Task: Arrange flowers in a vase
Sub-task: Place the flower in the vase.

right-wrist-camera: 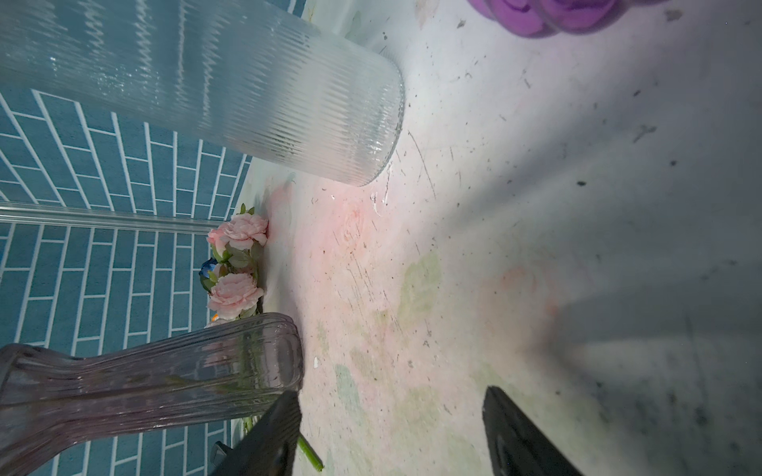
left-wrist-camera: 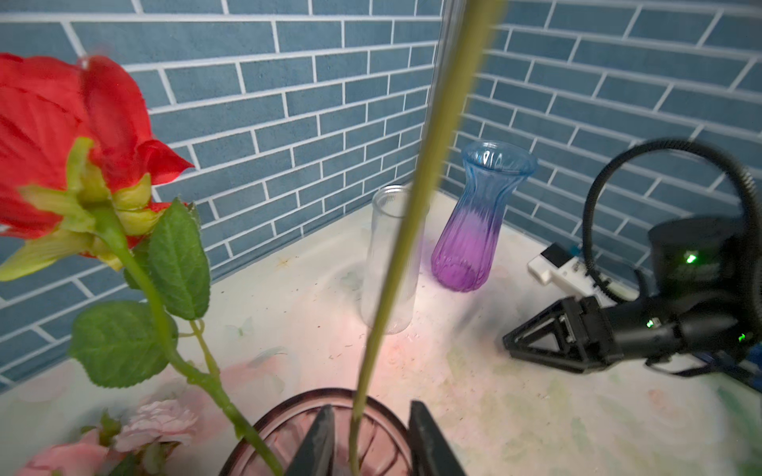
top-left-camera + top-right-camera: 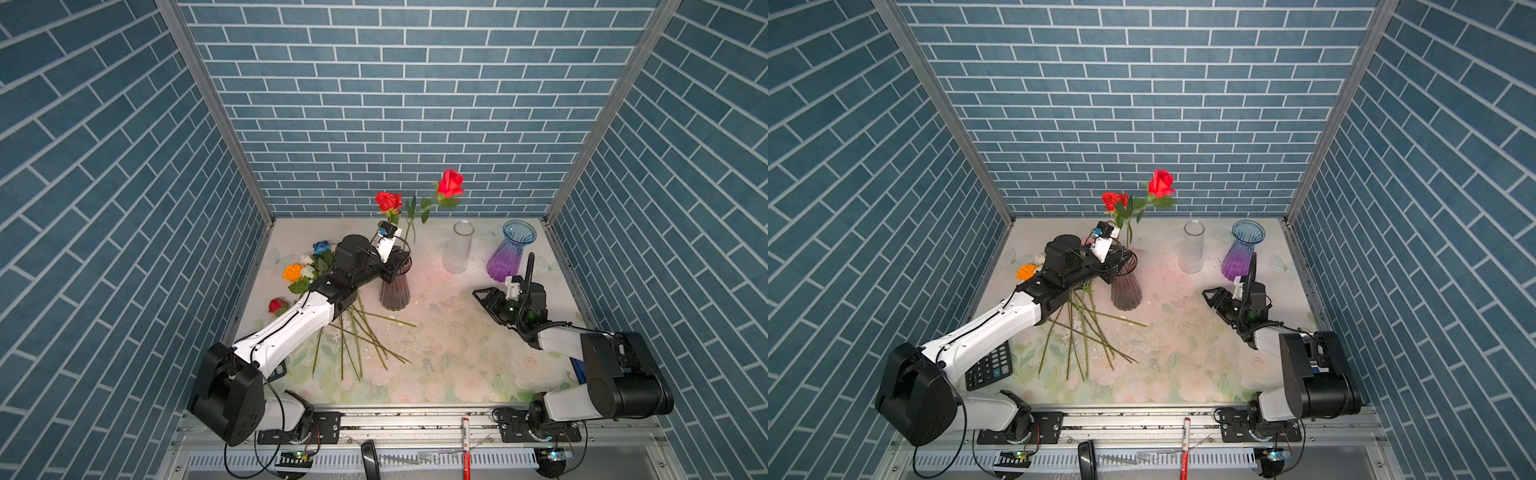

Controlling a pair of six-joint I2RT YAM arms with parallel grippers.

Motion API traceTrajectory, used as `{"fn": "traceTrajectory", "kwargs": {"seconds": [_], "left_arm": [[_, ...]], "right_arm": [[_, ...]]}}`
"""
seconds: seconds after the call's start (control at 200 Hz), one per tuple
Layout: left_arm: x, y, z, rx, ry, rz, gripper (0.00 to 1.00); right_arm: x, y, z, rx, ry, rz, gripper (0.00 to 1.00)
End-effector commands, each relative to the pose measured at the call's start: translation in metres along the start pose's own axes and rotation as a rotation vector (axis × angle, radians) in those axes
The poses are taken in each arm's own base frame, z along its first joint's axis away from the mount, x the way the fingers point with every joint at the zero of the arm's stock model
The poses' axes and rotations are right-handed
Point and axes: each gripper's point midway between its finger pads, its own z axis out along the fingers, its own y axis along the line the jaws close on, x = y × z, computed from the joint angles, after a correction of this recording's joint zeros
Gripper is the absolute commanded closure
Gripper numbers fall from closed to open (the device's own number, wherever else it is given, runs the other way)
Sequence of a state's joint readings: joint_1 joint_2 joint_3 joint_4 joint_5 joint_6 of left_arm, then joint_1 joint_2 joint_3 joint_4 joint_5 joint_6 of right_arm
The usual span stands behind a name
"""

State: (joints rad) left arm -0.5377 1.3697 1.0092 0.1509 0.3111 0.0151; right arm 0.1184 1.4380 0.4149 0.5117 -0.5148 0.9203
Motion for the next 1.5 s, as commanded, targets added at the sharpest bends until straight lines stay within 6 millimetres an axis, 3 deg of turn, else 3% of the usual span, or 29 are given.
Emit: {"fn": "traceTrajectory", "kwargs": {"seconds": [0.0,0.225,0.515,0.75,0.87,1.075,1.085,1.22,1.496], "left_arm": [[0.010,0.000,-0.005,-0.016,0.023,-0.003,0.52],[0.015,0.002,-0.012,-0.036,0.027,-0.006,0.49],[0.001,-0.002,-0.024,-0.030,-0.001,-0.038,0.49],[-0.004,-0.016,-0.062,-0.003,-0.069,-0.079,0.46],[0.014,-0.011,-0.083,-0.061,-0.053,-0.131,0.45],[0.071,0.008,-0.108,-0.221,0.093,-0.272,0.45],[0.080,0.009,-0.108,-0.230,0.111,-0.282,0.45],[0.121,0.022,-0.117,-0.313,0.185,-0.347,0.51],[0.155,0.052,-0.122,-0.484,0.276,-0.468,0.57]], "right_arm": [[0.002,-0.001,0.000,-0.010,0.004,0.033,0.28],[0.001,-0.001,-0.001,-0.010,0.000,0.034,0.28],[0.001,-0.002,-0.001,-0.008,-0.001,0.034,0.28],[0.002,-0.003,-0.001,0.003,0.008,0.041,0.28],[0.002,-0.004,-0.002,0.010,0.000,0.038,0.28],[0.001,-0.006,-0.001,0.024,0.006,0.046,0.29],[0.001,-0.006,-0.001,0.024,0.005,0.046,0.28],[0.001,-0.007,-0.004,0.028,-0.008,0.044,0.29],[0.003,-0.006,-0.007,0.020,-0.016,0.042,0.28]]}}
